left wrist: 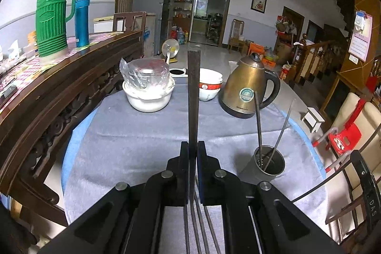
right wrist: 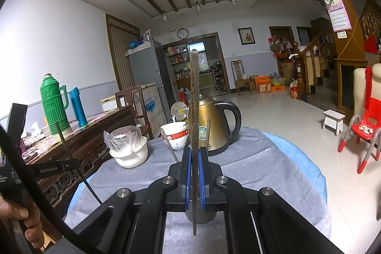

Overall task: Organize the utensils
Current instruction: 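Lower both held chopsticks over the opening of the grey holder cup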

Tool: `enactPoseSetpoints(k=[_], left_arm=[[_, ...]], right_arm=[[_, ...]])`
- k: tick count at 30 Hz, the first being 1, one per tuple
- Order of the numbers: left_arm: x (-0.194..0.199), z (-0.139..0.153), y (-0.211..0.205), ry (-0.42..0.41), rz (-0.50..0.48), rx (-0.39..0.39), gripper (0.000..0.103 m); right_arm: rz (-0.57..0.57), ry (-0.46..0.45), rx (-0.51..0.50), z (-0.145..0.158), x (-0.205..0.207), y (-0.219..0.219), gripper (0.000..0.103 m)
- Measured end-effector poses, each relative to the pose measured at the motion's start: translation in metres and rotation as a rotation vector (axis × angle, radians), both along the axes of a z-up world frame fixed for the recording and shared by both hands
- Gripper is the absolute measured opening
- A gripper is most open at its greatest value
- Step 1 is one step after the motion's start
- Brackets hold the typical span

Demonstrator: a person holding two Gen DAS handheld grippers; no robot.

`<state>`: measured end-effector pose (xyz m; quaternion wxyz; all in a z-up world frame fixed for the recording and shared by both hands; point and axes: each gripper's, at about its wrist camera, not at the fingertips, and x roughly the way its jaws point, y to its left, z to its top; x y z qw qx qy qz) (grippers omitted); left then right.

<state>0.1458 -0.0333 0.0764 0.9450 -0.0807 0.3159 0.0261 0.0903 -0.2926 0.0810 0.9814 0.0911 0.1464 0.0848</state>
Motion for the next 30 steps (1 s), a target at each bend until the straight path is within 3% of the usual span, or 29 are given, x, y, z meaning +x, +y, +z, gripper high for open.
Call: enactPoseSetpoints(k=[3, 8, 18, 24, 30], left_arm=[[0.002, 0.002, -0.003, -0.002, -0.016, -0.020, 0.006], [0.010, 0.016, -0.003, -0.021, -0.064, -0.117, 0.006], [0.025, 0.041, -0.012, -0.124, -0.129, -0.260, 0.006], [0.044, 0.046, -0.030, -0.140, -0.157, -0.258, 0.006], [0.073, 0.026, -0.055, -0.084, -0.188, -0.243, 0.006]], right_arm=[[0.002, 0.003, 0.010, 0.001, 0.004, -0.001, 0.006], [0.002, -0.006, 0.015, 0.007, 0.006, -0.003, 0.006], [-0.007, -0.060, 0.043, 0.034, 0.026, -0.010, 0.006], [-0.001, -0.044, 0.027, 0.038, 0.060, -0.006, 0.006], [0.021, 0.050, -0.012, 0.013, 0.108, 0.001, 0.006]])
